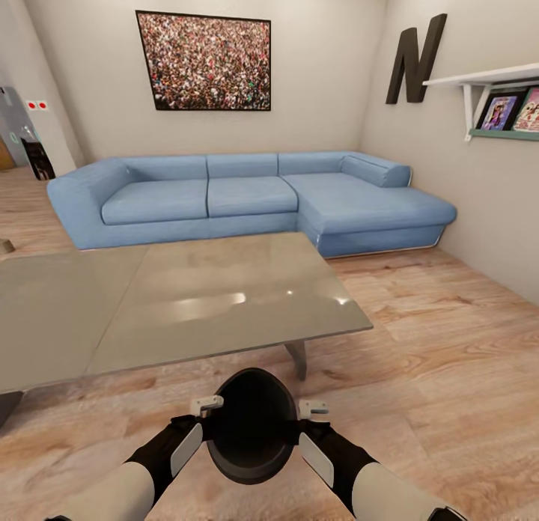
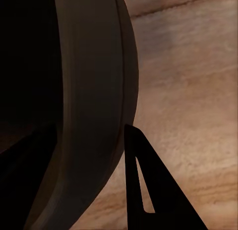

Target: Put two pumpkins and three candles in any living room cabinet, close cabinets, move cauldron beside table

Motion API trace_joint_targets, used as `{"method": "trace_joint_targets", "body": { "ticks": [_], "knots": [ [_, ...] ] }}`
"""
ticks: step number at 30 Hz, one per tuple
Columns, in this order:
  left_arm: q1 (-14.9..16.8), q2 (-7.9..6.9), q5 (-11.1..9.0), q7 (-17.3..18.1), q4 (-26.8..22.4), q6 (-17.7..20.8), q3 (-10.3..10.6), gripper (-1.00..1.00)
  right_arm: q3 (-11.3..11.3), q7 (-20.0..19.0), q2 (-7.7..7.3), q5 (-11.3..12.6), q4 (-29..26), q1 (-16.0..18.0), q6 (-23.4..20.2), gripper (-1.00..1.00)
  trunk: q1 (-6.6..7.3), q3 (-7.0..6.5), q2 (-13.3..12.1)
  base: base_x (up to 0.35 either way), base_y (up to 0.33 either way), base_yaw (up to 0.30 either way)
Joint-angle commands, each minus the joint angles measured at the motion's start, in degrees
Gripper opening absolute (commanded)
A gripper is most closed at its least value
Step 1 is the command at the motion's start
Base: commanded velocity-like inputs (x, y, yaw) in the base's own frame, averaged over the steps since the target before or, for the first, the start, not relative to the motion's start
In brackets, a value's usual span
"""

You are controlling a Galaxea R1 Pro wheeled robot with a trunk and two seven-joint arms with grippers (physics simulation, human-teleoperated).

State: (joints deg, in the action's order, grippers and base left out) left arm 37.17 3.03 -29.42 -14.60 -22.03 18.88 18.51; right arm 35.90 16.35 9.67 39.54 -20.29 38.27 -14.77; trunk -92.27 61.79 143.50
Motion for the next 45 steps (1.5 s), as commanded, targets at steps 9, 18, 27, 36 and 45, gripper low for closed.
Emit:
{"method": "trace_joint_targets", "body": {
  "ticks": [9, 18, 27, 36, 45],
  "knots": [
    [0.04, -0.03, -0.2, -0.53, -0.12, 0.2, 0.64, -1.0, 1.17, 0.45, -0.08, 1.21, -0.53, 0.05, -0.09, -1.0, -0.16, 1.6, 0.13, 0.0, 0.0, 0.0],
    [0.02, -0.02, -0.2, -0.52, -0.12, 0.2, 0.49, -1.0, 1.17, 0.45, -0.09, 1.19, -0.54, 0.05, -0.09, -1.0, -0.16, 1.6, 0.13, 0.0, 0.0, 0.0],
    [0.06, -0.02, -0.2, -0.52, -0.12, 0.27, 0.49, -1.0, 1.19, 0.44, 0.0, 1.19, -0.54, 0.05, -0.09, -1.0, -0.16, 1.6, 0.13, 0.108, 0.0, 0.0],
    [0.04, -0.04, -0.2, -0.55, -0.13, 0.25, 0.47, -1.0, 1.19, 0.52, 0.0, 1.19, -0.54, 0.05, -0.09, -1.0, -0.16, 1.6, 0.13, 0.093, 0.0, 0.0],
    [0.03, -0.04, -0.2, -0.52, -0.16, 0.2, 0.59, -1.0, 1.18, 0.5, 0.0, 1.2, -0.54, 0.05, -0.09, -1.0, -0.21, 2.05, 0.16, 0.003, 0.0, 0.0]
  ]
}}
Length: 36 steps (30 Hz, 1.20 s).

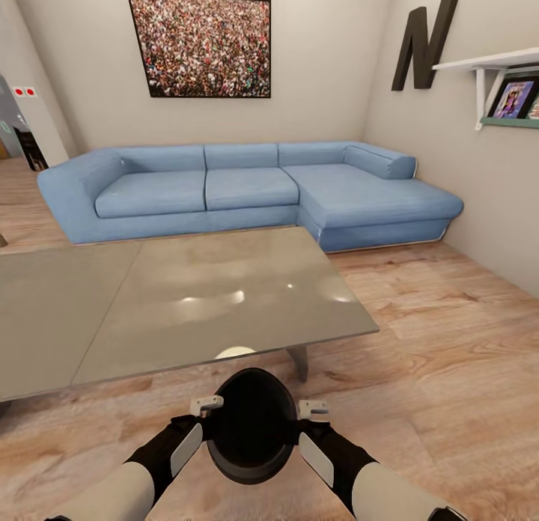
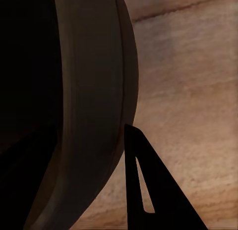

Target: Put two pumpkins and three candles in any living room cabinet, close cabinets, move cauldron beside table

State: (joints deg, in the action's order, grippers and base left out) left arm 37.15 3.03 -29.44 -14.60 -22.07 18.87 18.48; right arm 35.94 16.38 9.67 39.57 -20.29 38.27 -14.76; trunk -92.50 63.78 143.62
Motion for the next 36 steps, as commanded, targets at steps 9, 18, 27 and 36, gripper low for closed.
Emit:
{"method": "trace_joint_targets", "body": {
  "ticks": [9, 18, 27, 36],
  "knots": [
    [0.06, -0.01, -0.18, -0.52, -0.1, 0.21, 0.59, -1.0, 1.15, 0.5, 0.0, 1.18, -0.54, 0.05, -0.09, -1.0, -0.21, 2.04, 0.15, 0.0, 0.0, 0.0],
    [0.09, -0.01, -0.18, -0.53, -0.08, 0.22, 0.42, -1.0, 1.15, 0.42, -0.07, 1.15, -0.54, 0.05, -0.1, -1.0, -0.29, 2.71, 0.19, 0.0, 0.0, 0.0],
    [0.08, 0.03, -0.18, -0.53, -0.1, 0.21, 0.41, -1.0, 1.15, 0.42, 0.0, 1.19, -0.54, 0.05, -0.11, -1.0, -0.36, 3.37, 0.23, 0.0, 0.0, 0.0],
    [0.09, -0.02, -0.18, -0.6, -0.08, 0.27, 0.33, -1.0, 1.15, 0.41, -0.09, 1.19, -0.54, 0.05, -0.11, -1.0, -0.36, 3.37, 0.23, 0.0, 0.0, 0.0]
  ]
}}
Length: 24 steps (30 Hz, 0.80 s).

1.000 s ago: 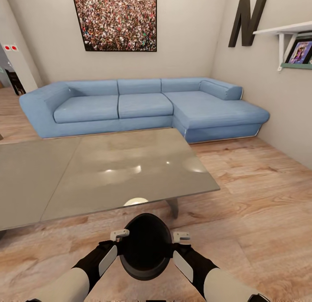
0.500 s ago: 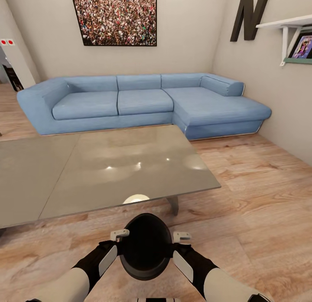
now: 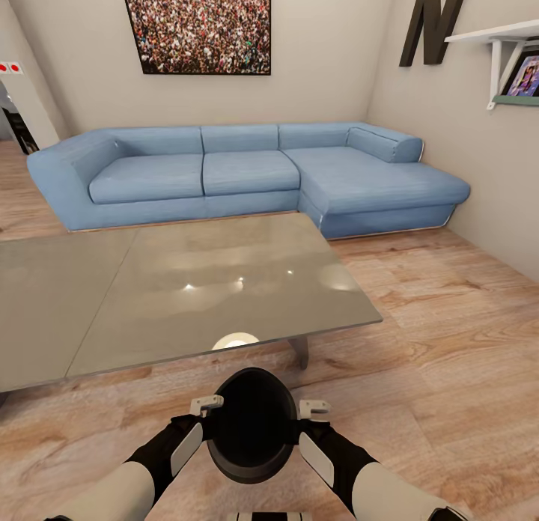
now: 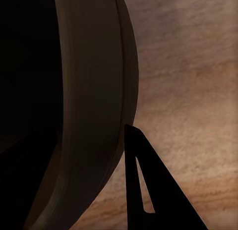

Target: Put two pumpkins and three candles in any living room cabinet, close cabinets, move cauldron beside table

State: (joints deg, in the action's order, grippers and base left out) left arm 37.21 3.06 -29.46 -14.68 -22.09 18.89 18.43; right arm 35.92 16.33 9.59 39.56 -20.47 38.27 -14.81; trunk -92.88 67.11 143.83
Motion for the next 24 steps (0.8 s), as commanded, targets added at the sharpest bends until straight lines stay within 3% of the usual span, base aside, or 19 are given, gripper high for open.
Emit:
{"method": "trace_joint_targets", "body": {
  "ticks": [1, 17, 18, 22, 23, 24],
  "knots": [
    [0.04, -0.04, -0.16, -0.52, -0.06, 0.25, 0.38, -1.0, 1.13, 0.45, -0.01, 1.19, -0.36, 0.05, -0.05, -1.0, 0.02, 0.05, 0.02, 0.0, 0.0, 0.0],
    [0.02, -0.04, -0.16, -0.51, -0.06, 0.27, 0.38, -1.0, 1.08, 0.45, -0.01, 1.22, -0.36, 0.05, -0.04, -1.0, -0.09, 0.93, 0.08, 0.0, 0.0, 0.0],
    [0.02, -0.05, -0.16, -0.52, -0.06, 0.26, 0.38, -1.0, 1.08, 0.45, -0.01, 1.22, -0.36, 0.05, -0.04, 1.0, -0.09, 0.93, 0.08, 0.0, 0.0, 0.0],
    [0.03, -0.05, -0.16, -0.58, -0.06, 0.27, 0.3, -1.0, 1.1, 0.55, -0.01, 1.22, -0.36, 0.05, -0.04, 1.0, -0.09, 0.93, 0.08, 0.0, 0.0, 0.0],
    [0.01, -0.06, -0.16, -0.59, -0.06, 0.27, 0.26, 1.0, 1.1, 0.52, -0.01, 1.22, -0.36, 0.05, -0.04, 1.0, -0.09, 0.93, 0.08, 0.0, 0.0, 0.0],
    [0.02, -0.05, -0.16, -0.61, -0.06, 0.27, 0.23, 1.0, 1.1, 0.49, 0.0, 1.22, -0.36, 0.05, -0.06, 1.0, -0.09, 0.93, 0.08, 0.0, 0.0, 0.0]
  ]
}}
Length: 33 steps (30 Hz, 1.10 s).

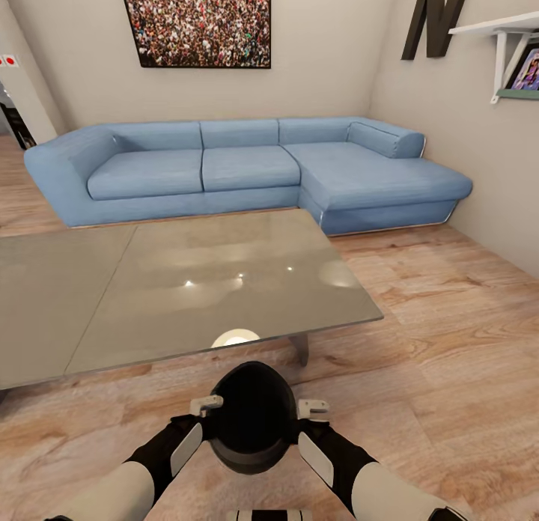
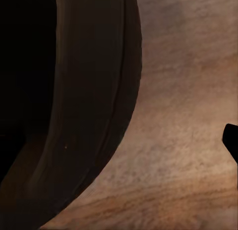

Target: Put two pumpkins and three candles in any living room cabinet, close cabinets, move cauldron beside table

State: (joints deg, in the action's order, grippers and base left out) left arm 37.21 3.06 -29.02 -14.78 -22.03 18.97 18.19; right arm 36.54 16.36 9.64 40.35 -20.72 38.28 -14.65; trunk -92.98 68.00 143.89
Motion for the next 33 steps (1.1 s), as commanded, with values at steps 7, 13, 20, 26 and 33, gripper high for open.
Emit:
{"method": "trace_joint_targets", "body": {
  "ticks": [7, 13, 20, 26, 33],
  "knots": [
    [-0.01, -0.04, -0.6, -0.59, -0.11, 0.19, 0.44, 1.0, 0.46, 0.46, -0.06, 0.43, -0.11, 0.04, -0.22, 1.0, 0.01, 0.05, 0.02, 0.0, 0.0, 0.0],
    [0.01, -0.03, -0.6, -0.6, -0.12, 0.19, 0.44, 1.0, 0.46, 0.51, -0.06, 0.43, -0.11, 0.04, -0.21, 1.0, 0.01, 0.05, 0.02, 0.0, 0.0, 0.0],
    [0.01, -0.07, -0.93, -0.65, -0.11, 0.24, 0.53, 1.0, 0.46, 0.43, -0.06, 0.43, -0.11, 0.04, -0.22, 1.0, 0.14, -1.06, -0.05, 0.0, 0.0, 0.0],
    [0.05, 0.0, -1.02, -0.93, -0.11, 0.32, 0.61, 1.0, 0.46, 0.57, -0.06, 0.43, -0.11, 0.04, -0.28, 1.0, 0.3, -2.39, -0.13, 0.0, 0.0, 0.0],
    [0.02, -0.04, -1.08, -1.1, -0.12, 0.43, 0.62, 1.0, 0.46, 0.55, -0.14, 0.43, -0.11, 0.04, -0.29, 1.0, 0.48, -3.94, -0.22, 0.0, 0.0, 0.0]
  ]
}}
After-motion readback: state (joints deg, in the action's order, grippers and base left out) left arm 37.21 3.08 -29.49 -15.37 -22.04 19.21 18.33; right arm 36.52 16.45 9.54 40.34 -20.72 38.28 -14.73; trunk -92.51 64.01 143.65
